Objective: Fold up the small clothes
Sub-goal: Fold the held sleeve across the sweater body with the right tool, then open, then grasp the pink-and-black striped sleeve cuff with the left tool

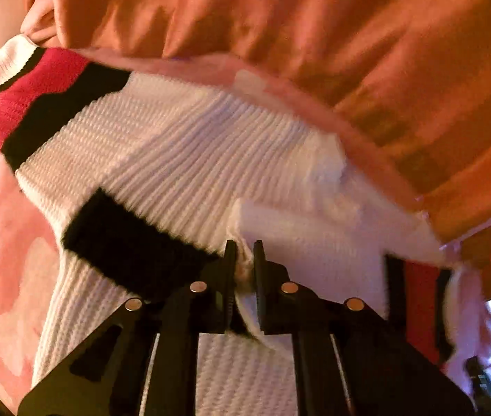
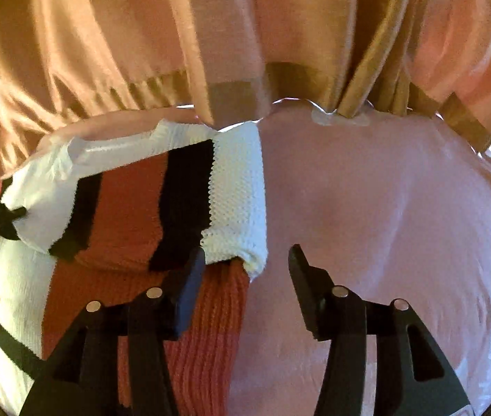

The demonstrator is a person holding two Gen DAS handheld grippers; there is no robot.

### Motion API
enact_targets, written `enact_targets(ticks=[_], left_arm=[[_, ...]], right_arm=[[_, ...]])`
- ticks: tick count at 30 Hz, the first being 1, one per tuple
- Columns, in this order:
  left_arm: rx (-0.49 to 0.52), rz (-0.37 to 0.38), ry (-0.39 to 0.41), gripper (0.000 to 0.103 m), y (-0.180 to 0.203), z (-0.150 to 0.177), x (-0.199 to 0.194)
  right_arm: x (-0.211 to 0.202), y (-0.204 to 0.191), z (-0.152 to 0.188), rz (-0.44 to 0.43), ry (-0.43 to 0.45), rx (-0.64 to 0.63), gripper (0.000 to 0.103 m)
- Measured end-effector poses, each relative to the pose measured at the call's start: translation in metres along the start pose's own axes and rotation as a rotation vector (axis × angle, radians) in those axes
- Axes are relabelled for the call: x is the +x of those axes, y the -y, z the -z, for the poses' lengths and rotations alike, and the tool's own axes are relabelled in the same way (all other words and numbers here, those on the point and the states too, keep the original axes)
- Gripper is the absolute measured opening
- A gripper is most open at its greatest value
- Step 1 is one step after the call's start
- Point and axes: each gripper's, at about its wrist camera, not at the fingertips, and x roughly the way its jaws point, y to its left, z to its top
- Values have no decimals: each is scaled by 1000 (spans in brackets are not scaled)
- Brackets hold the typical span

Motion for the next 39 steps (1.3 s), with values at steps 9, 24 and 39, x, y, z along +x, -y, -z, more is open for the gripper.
enact_targets(ticks=[9,24,39], left_arm=[[77,-55,96,8,-7,-24,-8],[86,-133,33,11,-21,-11,18],[-387,-231,267,70,-198,-91,-71]], right_arm=[[16,-5,-7,-124,-12,48,11],[66,-26,-11,-4,-126,-63,0],[3,-105,10,-60,19,-226,22]])
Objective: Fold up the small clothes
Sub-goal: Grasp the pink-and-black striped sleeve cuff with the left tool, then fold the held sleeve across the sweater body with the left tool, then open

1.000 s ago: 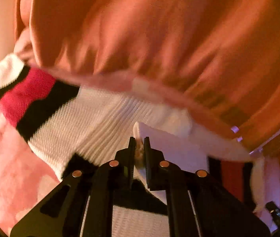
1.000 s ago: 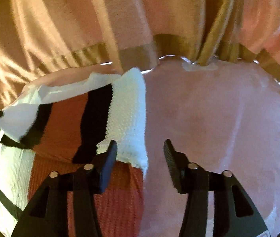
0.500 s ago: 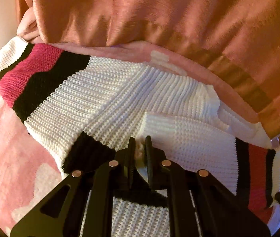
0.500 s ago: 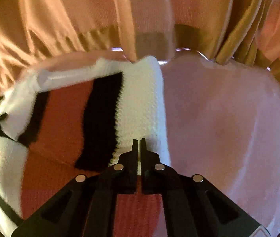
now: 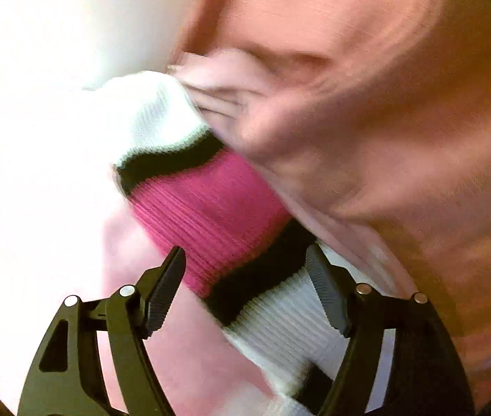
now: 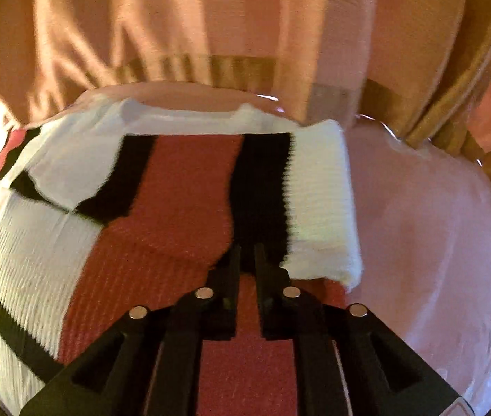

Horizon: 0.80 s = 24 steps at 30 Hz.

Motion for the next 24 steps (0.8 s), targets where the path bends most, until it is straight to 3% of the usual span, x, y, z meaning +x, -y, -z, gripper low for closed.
enact_targets(ticks=[2,6,10,11,12,13,14,15,17,20,22,24], left_arm=[[-23,-67,3,70,-26,-21,14],[-66,-154,-19,70,-71,-58,49],[-154,-151,-33,67,-99,-72,74],[-149,-160,-9,61,-98,-74,75],[-115,-183,-3,46,-93,-76,79],[-86,-191,-5,22,-89,-78,81],[-66,-174,-4,13,-86,-79,82],[-55,-153,16,9,-81,-79,78],[-36,-112,77,8,-65,-80,62],[93,-40,154,8,-18,-75,21],[194,25,196,7,20,-60,-12],[306,137,213,7,67,-32,-54]], right_arm=[[0,-11,3,-9,4,-17,29],[5,-24,9,-12,-13,-60,30],[20,-26,15,-3,-58,-68,32],[24,-24,16,0,-68,-60,33],[25,-22,17,2,-73,-57,33],[28,-20,17,3,-79,-47,33],[30,-18,16,3,-85,-37,34],[31,-16,17,2,-87,-29,35],[32,-14,16,6,-84,-26,35],[27,-12,13,11,-72,-16,36],[22,-8,10,6,-56,2,39],[17,-4,7,13,-39,18,41]])
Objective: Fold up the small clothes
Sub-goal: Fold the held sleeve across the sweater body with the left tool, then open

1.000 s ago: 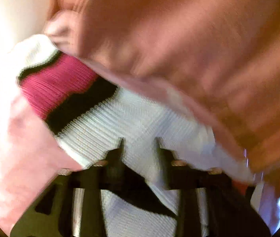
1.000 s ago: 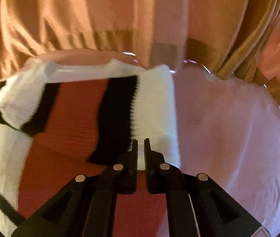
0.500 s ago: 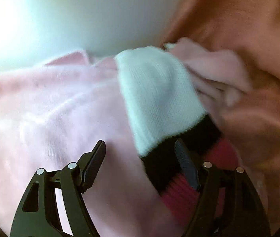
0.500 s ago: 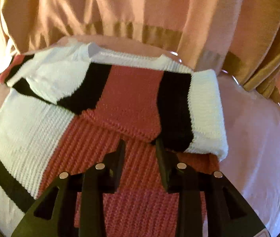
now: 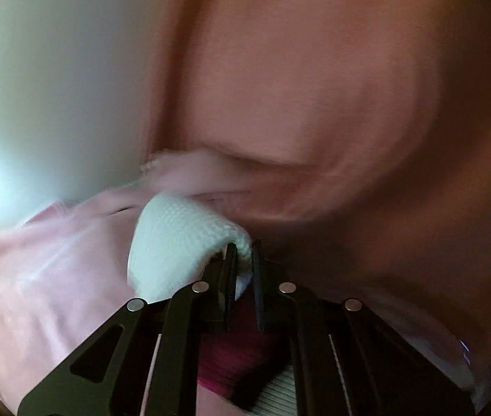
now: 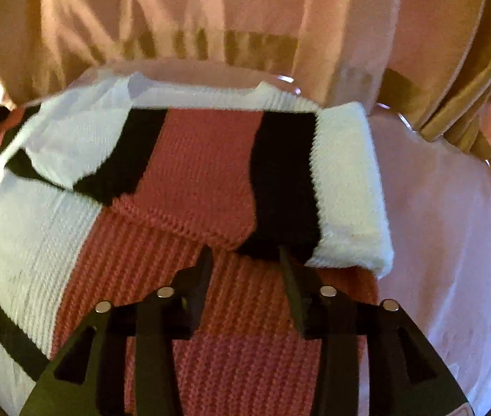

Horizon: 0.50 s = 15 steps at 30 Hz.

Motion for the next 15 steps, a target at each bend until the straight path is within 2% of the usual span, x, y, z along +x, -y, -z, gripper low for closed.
enact_targets(ticks=[3,4,6,8,9,12,13,15], left_arm=[[98,155,-18,4,66,19,-41],[144,230,-43,4,100,35,-59],[231,310,-106,4,148,69,-77],[290,354,-176,4,178,102,-87],[328,370,-224,4,194,127,-88],[367,335,-342,12,209,177,-78],[371,305,-421,18,207,198,-69],[323,270,-483,30,184,214,-69]], right_arm=[[-11,13,-6,14,35,34,41],[-13,17,-8,19,41,42,41],[-18,27,-11,18,52,79,41],[-22,42,-14,17,64,129,42],[-25,49,-15,22,73,149,42],[-27,64,-16,16,74,200,42],[-28,70,-16,3,72,223,42],[-30,76,-17,-10,75,245,42]])
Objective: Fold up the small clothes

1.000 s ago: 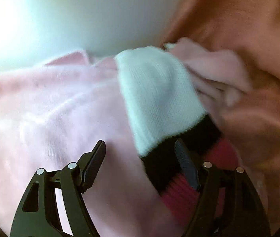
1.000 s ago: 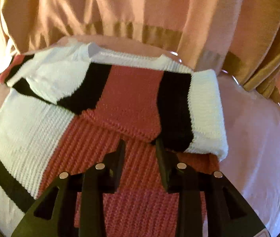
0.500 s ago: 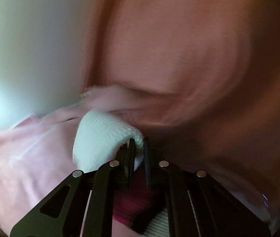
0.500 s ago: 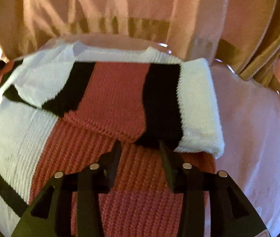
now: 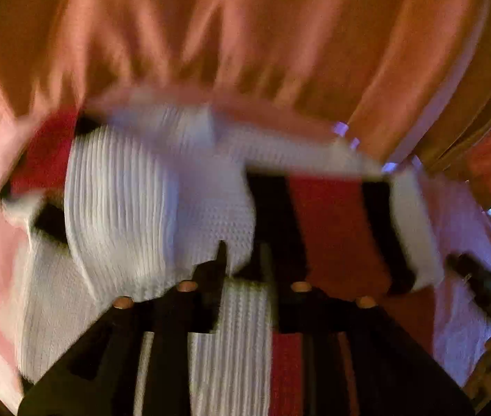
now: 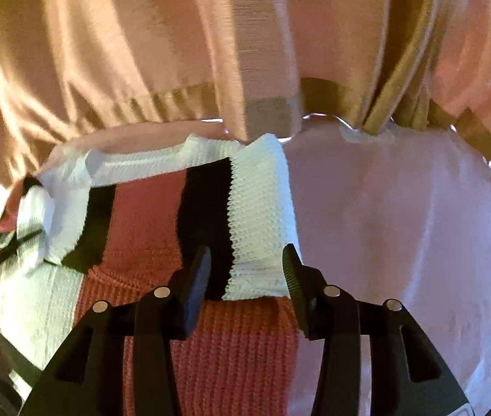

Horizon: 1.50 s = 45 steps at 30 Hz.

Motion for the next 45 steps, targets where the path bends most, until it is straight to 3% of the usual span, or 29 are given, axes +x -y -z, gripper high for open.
enact_targets(ticks=[2,4,6,11,18,26,29,32,34,35,36,41,43,45], left_arm=[[-40,0,-1,38,-9,11,-8],[-46,-64,18,67,-17,26,-25],[-49,-111,61,80,-11,43,-45],[-14,-152,106,83,-12,59,-59],[30,-163,99,84,-49,80,-70],[-67,-189,64,84,-105,86,-78],[-84,-189,57,84,-118,88,-80],[-105,-193,46,84,-127,87,-79],[-124,-196,45,84,-132,85,-79],[-134,-196,46,84,-133,84,-80],[-141,-193,49,84,-134,83,-81],[-163,-173,91,84,-133,71,-91],[-182,-127,108,84,-133,63,-96],[-238,-41,115,84,-135,51,-102]], right_arm=[[-2,1,-3,-9,8,-1,43],[-5,-6,-3,-27,19,-19,47],[-10,-23,-1,-34,34,-72,50],[-22,-108,12,-221,36,-331,61],[3,-239,41,-232,102,-863,60],[47,-299,51,-341,-9,-1085,60],[59,-309,62,-334,-40,-1143,60],[69,-313,59,-369,-71,-1079,60],[74,-313,46,-400,-116,-965,37],[77,-312,35,-414,-145,-891,8],[77,-305,18,-471,-191,-763,4],[24,-269,-49,-730,-187,-357,5],[-8,-241,-76,-834,-142,-200,5],[-32,-205,-97,-849,-81,-89,4]])
